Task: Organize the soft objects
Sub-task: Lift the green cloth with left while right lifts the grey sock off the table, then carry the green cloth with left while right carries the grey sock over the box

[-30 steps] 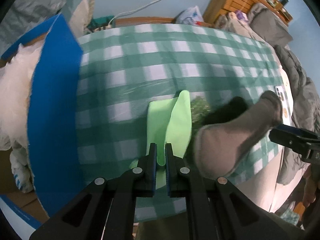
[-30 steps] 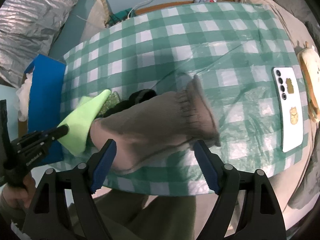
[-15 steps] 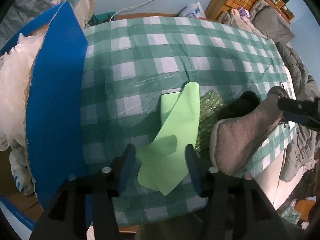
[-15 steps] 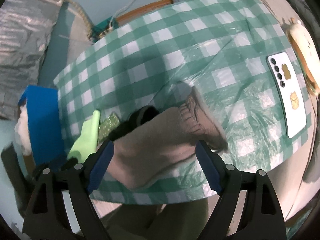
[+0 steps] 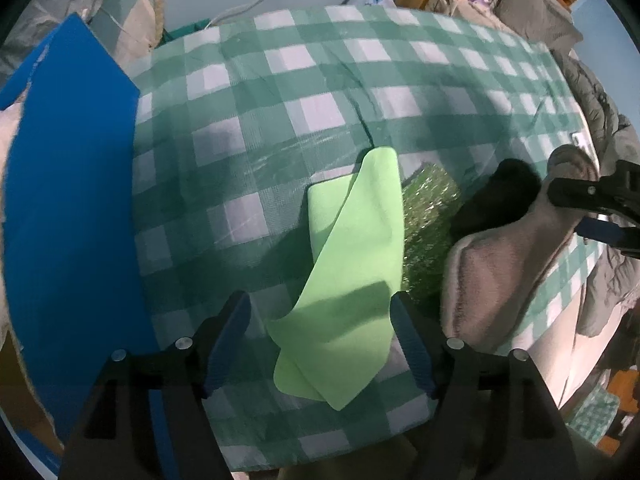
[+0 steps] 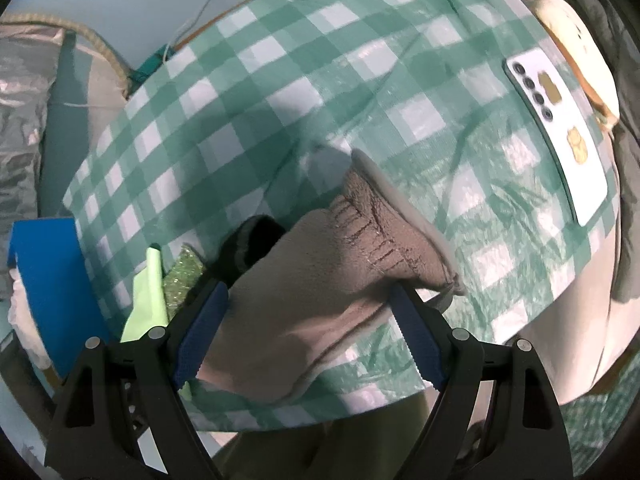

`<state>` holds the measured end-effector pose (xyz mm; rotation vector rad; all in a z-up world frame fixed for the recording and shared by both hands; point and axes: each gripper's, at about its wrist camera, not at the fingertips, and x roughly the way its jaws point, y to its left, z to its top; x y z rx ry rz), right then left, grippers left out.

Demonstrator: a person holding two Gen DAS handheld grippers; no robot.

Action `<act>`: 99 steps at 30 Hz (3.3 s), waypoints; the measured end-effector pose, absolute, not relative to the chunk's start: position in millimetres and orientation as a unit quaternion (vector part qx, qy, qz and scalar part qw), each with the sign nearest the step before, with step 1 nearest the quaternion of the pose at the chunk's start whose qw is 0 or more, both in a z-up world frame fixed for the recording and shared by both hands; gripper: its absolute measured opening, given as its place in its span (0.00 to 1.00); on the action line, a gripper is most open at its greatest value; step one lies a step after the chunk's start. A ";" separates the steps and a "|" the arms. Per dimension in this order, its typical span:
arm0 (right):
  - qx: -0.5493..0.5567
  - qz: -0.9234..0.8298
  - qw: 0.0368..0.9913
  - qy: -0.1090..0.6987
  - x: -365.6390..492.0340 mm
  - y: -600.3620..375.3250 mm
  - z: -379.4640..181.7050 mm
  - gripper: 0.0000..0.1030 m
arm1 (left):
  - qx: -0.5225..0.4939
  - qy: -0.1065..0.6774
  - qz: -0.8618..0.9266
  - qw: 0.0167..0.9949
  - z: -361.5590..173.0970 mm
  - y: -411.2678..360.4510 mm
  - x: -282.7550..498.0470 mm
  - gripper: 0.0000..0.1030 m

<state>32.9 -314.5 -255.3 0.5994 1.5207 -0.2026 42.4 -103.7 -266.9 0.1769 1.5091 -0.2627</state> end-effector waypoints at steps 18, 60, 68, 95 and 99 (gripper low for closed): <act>0.287 -0.049 0.701 0.651 19.2 -325.0 -248.7 0.18 | 0.093 0.681 -0.133 0.714 -266.1 -103.4 40.6 0.13; 0.250 0.051 0.750 0.611 5.4 -330.1 -194.6 0.17 | 0.109 0.688 -0.086 0.713 -287.1 -103.2 4.5 0.55; 0.247 0.062 0.753 0.607 6.3 -326.9 -191.0 0.17 | 0.088 0.683 -0.087 0.720 -273.2 -86.1 -1.0 0.06; 0.168 0.126 0.791 0.575 14.9 -291.5 -140.1 0.17 | 0.029 0.585 -0.088 0.806 -155.5 -73.3 8.5 0.05; 0.161 0.138 0.794 0.570 17.5 -286.2 -132.9 0.17 | 0.022 0.574 -0.083 0.814 -144.1 -71.5 8.2 0.05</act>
